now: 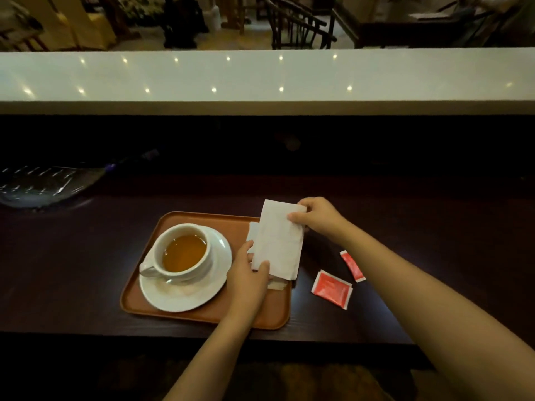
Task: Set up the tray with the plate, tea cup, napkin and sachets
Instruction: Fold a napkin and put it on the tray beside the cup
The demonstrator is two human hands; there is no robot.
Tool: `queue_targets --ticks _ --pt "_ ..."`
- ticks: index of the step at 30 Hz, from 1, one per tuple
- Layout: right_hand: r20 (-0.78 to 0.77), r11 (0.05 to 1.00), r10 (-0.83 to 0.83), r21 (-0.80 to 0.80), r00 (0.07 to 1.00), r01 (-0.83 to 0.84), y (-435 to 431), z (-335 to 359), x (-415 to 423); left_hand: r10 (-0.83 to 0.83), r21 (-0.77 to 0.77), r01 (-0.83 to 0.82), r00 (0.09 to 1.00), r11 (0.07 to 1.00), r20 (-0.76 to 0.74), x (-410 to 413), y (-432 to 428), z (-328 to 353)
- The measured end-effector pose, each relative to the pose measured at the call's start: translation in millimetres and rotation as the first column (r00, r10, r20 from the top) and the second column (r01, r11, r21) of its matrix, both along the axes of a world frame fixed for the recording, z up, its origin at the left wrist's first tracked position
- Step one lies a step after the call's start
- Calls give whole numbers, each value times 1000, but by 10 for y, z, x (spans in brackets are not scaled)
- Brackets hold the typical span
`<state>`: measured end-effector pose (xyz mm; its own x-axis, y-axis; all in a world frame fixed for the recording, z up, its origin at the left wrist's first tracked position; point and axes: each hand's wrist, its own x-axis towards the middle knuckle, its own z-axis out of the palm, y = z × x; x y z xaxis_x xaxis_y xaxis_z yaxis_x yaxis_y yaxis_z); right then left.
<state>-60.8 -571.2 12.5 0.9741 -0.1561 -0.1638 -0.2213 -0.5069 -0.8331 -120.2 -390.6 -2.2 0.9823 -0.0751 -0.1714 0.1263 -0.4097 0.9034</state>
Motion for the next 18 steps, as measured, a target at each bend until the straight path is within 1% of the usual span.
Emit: queue_targets --ticks 2,6,9,11,13,15,16,18 --pt "-26 1000 -19 -25 999 18 110 -112 65 5 62 -5 1000 998 9 6 71 -74" --pt "-40 984 12 -175 999 -19 264 -302 133 26 144 -35 997 989 68 -12 134 -174" --pt "-18 952 85 -294 996 -86 326 -389 134 18 202 -39 995 979 103 -52 137 -224" --pt "14 934 90 -347 996 -80 299 -409 119 7 277 -44 991 960 134 -91 140 -247" --pt "53 932 61 -362 997 -38 193 -384 84 -13 356 -58 981 933 194 -137 127 -241" --pt "67 934 24 -356 997 2 25 -326 18 -64 403 -54 960 913 273 -175 91 -205" --pt "63 931 3 -364 998 20 -80 -300 -29 -113 411 -26 943 911 311 -187 58 -182" --pt "36 902 -62 -426 997 72 -320 -269 -171 -264 402 110 898 909 353 -187 -56 -156"
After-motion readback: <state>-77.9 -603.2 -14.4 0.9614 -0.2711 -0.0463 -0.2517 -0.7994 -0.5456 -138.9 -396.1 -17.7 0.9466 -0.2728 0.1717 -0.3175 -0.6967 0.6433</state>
